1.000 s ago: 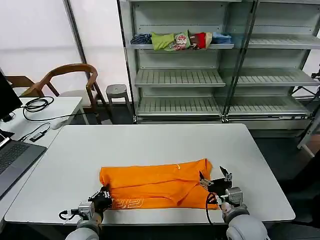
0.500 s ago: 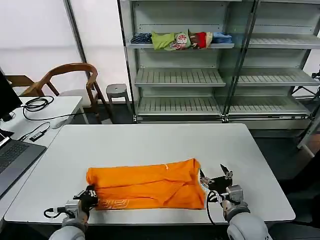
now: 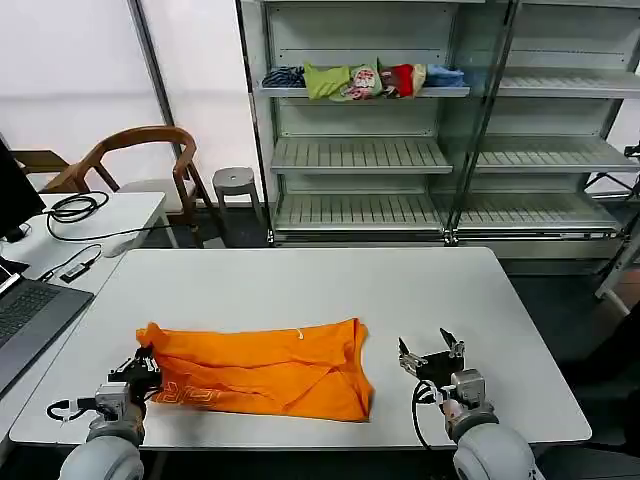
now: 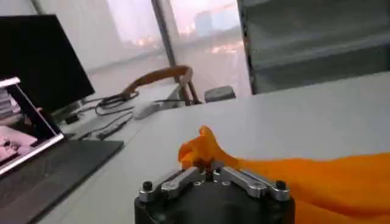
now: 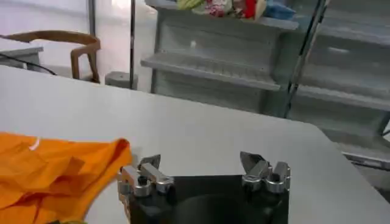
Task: Fold and organize the clothes.
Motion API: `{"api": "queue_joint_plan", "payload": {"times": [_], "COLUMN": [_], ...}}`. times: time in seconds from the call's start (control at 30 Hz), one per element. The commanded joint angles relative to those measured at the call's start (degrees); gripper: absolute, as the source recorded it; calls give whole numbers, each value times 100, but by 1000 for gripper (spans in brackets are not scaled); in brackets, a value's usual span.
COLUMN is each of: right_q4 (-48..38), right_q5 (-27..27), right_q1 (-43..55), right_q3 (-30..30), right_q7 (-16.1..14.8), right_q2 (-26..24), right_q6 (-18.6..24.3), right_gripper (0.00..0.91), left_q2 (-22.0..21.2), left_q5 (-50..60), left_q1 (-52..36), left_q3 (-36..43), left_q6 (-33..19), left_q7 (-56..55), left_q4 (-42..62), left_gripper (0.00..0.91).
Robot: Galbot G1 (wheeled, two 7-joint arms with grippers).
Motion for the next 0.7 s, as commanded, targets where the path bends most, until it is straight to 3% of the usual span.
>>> {"api": "queue_joint_plan", "payload": {"times": [0.03,0.3,0.7], "right_q4": [49,139,141], "right_q5": [-18,-84,-134], "right_q1": [-41,-132,-241], "right_q3": [66,220,421], "right_q7": [10,30,44], "right_q2": [-16,-61,-76], "right_q6": [-5,-18,-40], "right_gripper": [907,907,907], "left_q2": [-173,-424,-1150], "left_q5": [155,457,1139], "left_q1": [-71,-321,-626], "left_q3": [276,1246,2528], "left_q6": [-97,-145,-208], "left_q7": [285,743,974], "left_q4": [-1002,-1197,-704], "left_gripper": [10,10,10]}}
